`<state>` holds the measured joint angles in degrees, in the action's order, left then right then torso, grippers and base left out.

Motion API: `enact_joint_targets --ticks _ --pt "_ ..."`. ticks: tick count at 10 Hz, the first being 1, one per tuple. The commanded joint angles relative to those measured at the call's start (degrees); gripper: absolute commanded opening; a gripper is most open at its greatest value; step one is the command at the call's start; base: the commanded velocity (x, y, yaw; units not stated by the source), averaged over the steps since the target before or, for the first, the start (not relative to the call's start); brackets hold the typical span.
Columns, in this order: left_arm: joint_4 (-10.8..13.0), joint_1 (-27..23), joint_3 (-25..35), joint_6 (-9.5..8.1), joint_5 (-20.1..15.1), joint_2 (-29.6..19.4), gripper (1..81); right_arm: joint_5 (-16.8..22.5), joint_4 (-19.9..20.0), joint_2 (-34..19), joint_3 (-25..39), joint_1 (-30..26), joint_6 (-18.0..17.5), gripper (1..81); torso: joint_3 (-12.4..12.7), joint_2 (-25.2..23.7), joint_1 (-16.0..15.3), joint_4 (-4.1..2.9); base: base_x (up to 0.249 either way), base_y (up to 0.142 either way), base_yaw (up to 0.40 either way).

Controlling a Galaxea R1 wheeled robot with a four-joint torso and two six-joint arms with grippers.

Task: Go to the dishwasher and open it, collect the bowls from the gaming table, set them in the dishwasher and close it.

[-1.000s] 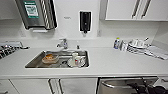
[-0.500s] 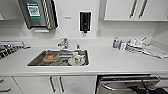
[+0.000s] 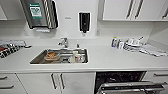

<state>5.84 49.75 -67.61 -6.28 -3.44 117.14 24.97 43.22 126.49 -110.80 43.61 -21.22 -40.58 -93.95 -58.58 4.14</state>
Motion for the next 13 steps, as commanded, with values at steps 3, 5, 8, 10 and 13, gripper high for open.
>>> enact_joint_targets --ticks 3,5,8,10,13 --pt "0.49 -4.97 0.81 -0.05 -0.96 -1.81 81.1 5.88 -10.34 7.13 -6.35 2.5 3.29 81.1 -0.02 0.0 0.02 0.05 -0.079 0.0 0.0" --pt "0.49 -4.88 0.63 -0.05 -0.96 -1.55 81.1 5.18 -10.43 8.19 -6.78 3.9 3.29 81.1 -0.02 -0.02 0.09 0.13 -0.079 0.0 0.0" --pt "0.49 -4.35 0.55 -0.05 -0.96 -1.11 81.1 4.83 -10.34 11.53 -10.3 5.4 4.52 81.1 -0.04 -0.02 0.06 0.13 -0.079 0.0 0.0" --pt "0.49 -3.56 -0.33 0.04 -0.87 -0.67 81.1 4.83 -10.34 12.85 -11.8 5.67 5.14 81.1 -0.06 -0.02 0.06 0.13 -0.08 0.0 0.0" --pt "0.49 -1.54 -0.15 0.3 -0.43 -0.23 81.1 3.16 -10.34 14.43 -12.06 6.89 5.23 81.1 -0.13 -0.02 0.0 0.13 -0.084 0.0 0.0"
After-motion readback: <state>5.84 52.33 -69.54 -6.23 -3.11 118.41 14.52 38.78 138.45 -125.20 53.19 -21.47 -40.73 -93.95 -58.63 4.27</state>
